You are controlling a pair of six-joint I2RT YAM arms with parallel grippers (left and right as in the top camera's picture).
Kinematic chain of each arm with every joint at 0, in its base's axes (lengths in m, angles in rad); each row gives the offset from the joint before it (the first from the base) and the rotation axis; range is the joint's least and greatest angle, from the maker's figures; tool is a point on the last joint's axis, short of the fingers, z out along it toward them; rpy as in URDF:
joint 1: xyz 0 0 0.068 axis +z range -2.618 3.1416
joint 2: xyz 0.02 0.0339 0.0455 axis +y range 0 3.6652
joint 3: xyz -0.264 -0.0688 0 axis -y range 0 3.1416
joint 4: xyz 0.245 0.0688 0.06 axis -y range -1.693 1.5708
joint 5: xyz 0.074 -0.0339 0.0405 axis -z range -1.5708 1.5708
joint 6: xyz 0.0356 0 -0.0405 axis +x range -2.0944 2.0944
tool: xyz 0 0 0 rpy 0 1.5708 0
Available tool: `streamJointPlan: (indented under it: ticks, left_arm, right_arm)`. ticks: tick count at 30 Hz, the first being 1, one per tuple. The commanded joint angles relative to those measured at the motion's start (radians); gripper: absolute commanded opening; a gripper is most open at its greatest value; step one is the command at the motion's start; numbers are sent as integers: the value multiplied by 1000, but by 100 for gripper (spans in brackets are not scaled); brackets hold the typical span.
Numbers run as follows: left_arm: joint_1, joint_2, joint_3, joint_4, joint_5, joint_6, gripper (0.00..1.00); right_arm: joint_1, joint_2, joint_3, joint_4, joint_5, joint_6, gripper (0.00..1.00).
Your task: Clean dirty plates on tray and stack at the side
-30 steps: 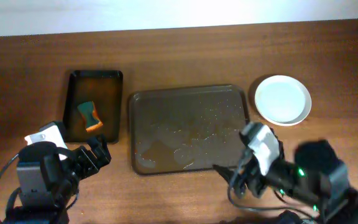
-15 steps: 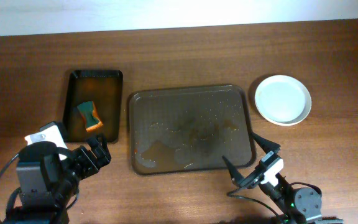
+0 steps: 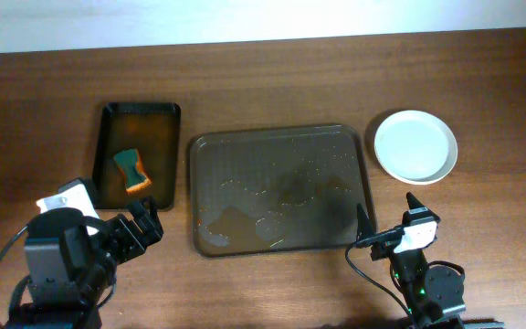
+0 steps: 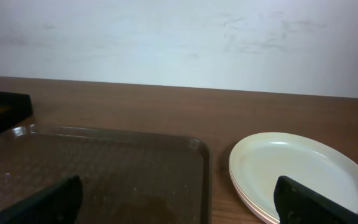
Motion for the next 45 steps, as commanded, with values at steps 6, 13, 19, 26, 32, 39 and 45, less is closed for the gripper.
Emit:
streamJointPlan:
  ticks: [6,13,19,26,32,39,45]
  left_arm:
    - [5,-2,2,2,14,-5,100]
    - [5,-2,2,1,13,-2,100]
    - [5,-138,-95,-56,-35,144,100]
    - [5,-509,-591,337,89,216,100]
    - [4,-727,-934,796,182,216,100]
    - [4,-728,-1043,1015,33,216,100]
    - [4,-728,-1043,961,-99,383,100]
  right_arm:
    - [-8,-11,-5,-6,27,-9,98]
    - [-8,-11,-5,-6,27,-9,98]
    - [-8,-11,-5,-6,27,-9,98]
    - [-8,-11,-5,-6,27,-9,98]
    - [-8,-11,-5,-5,27,-9,98]
    - [-8,-11,-5,-6,27,-9,98]
    - [-8,-11,-5,-6,27,-9,98]
